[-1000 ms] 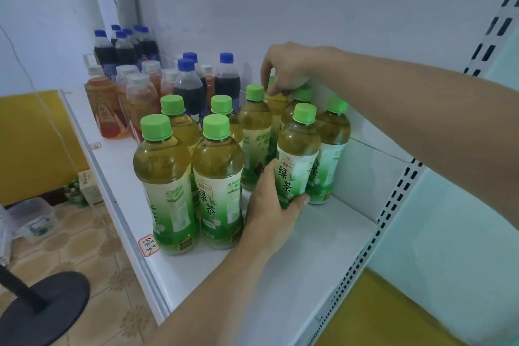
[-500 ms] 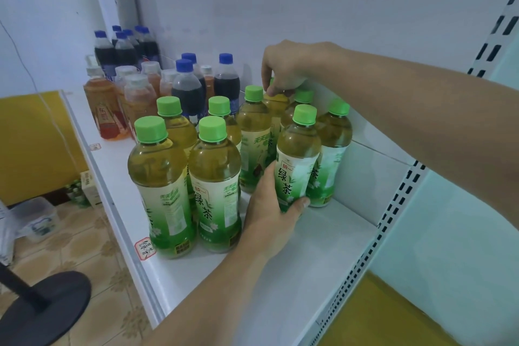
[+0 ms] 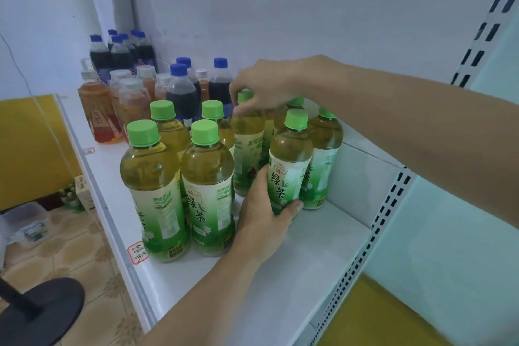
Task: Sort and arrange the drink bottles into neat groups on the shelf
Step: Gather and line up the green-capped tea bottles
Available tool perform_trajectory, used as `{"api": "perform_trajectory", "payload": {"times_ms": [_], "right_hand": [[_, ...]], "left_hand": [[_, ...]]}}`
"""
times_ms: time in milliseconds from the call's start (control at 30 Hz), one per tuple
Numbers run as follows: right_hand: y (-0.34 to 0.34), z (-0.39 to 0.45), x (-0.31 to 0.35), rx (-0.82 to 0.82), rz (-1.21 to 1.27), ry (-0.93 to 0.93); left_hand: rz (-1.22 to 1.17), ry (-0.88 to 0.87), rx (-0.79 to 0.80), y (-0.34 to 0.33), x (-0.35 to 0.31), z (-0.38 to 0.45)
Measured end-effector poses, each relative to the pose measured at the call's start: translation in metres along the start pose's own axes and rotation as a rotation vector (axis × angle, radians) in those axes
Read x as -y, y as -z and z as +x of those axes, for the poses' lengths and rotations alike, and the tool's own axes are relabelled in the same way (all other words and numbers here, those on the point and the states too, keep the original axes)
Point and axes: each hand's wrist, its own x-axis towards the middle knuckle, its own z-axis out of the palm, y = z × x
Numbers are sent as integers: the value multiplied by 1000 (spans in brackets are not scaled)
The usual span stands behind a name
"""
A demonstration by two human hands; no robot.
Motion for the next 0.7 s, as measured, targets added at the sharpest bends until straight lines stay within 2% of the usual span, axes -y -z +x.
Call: {"api": "perform_trajectory", "payload": {"times_ms": [67,267,433,700], "right_hand": [[5,-3,0,15,83,60],[11,-16,-8,89,238,91],[-3,-6,-6,8,209,-20],[-6,5,-1,-185,233,-43]], "left_hand": [[-3,-5,5,0,1,0],[-1,-2,11,-1,1,0],[-1,-3,15,-1,1,-1],[3,19,11,-1,1,-2]]}}
